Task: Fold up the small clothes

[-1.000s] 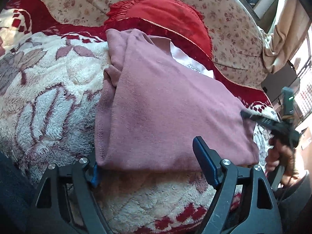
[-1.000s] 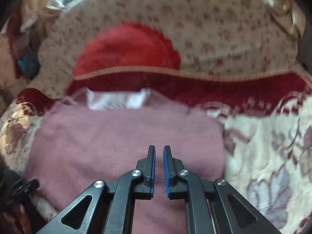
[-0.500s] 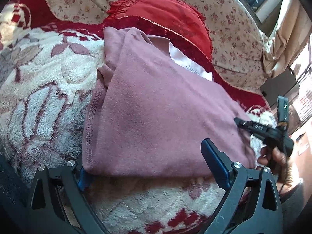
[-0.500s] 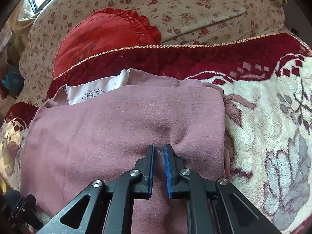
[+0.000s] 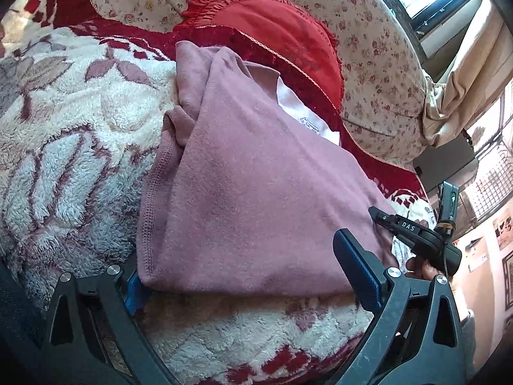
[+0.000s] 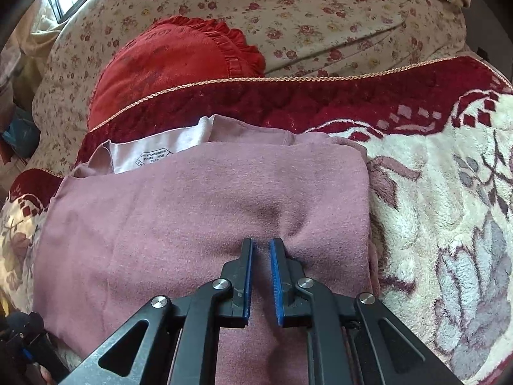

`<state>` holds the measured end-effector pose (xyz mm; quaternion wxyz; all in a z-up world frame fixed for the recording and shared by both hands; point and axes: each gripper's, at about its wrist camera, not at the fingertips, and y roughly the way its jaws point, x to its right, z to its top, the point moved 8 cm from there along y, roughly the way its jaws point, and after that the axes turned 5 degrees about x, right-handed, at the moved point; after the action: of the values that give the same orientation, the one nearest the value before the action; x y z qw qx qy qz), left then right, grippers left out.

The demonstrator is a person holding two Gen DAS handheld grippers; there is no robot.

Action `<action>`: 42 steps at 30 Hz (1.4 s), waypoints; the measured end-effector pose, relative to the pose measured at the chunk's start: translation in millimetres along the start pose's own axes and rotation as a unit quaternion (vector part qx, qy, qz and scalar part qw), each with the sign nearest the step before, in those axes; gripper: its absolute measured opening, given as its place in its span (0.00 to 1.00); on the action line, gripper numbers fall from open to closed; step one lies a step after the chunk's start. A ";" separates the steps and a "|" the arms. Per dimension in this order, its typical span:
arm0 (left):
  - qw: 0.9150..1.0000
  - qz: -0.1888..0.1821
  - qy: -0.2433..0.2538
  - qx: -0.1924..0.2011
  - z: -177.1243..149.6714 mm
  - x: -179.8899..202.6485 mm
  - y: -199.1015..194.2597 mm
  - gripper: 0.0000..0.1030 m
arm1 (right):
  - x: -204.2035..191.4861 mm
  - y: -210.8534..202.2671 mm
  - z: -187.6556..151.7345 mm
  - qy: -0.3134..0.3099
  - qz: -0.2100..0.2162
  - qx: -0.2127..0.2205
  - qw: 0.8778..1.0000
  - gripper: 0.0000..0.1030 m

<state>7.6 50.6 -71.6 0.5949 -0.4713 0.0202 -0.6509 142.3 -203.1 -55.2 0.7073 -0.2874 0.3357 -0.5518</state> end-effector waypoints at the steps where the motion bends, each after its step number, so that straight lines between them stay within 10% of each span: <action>1: 1.000 0.000 -0.001 -0.001 0.1 0.1 -0.2 0.96 | 0.2 0.2 -0.1 -0.001 0.000 0.000 1.000 0.10; 12: 0.999 0.016 0.030 0.031 7.5 4.7 -14.8 0.96 | -24.4 -21.7 24.5 -0.050 0.000 0.031 0.998 0.10; 15: 0.994 0.050 0.075 0.063 14.1 7.9 -23.2 0.96 | -75.0 -34.0 47.8 -0.072 0.074 0.042 0.994 0.18; 17: 0.994 0.057 0.073 0.064 16.4 3.3 -23.0 0.96 | -128.6 -29.0 60.7 -0.068 0.163 -0.002 0.984 0.38; 21: 0.997 0.061 0.037 0.039 15.8 -14.5 -13.4 0.96 | -216.6 0.4 77.7 -0.037 0.267 -0.112 0.957 0.41; 28: 0.998 0.036 0.040 0.045 15.0 -8.4 -16.9 0.96 | -289.2 83.1 74.4 -0.012 0.197 -0.260 0.945 0.41; 42: 0.992 -0.103 -0.064 0.022 23.7 -5.8 -23.3 0.89 | -339.4 125.0 50.9 -0.152 0.062 -0.288 0.943 0.57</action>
<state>4.3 74.7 -48.2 0.5347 -0.4981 -0.0811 -0.6778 199.7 157.3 -67.7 0.6697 -0.5378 0.3862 -0.3364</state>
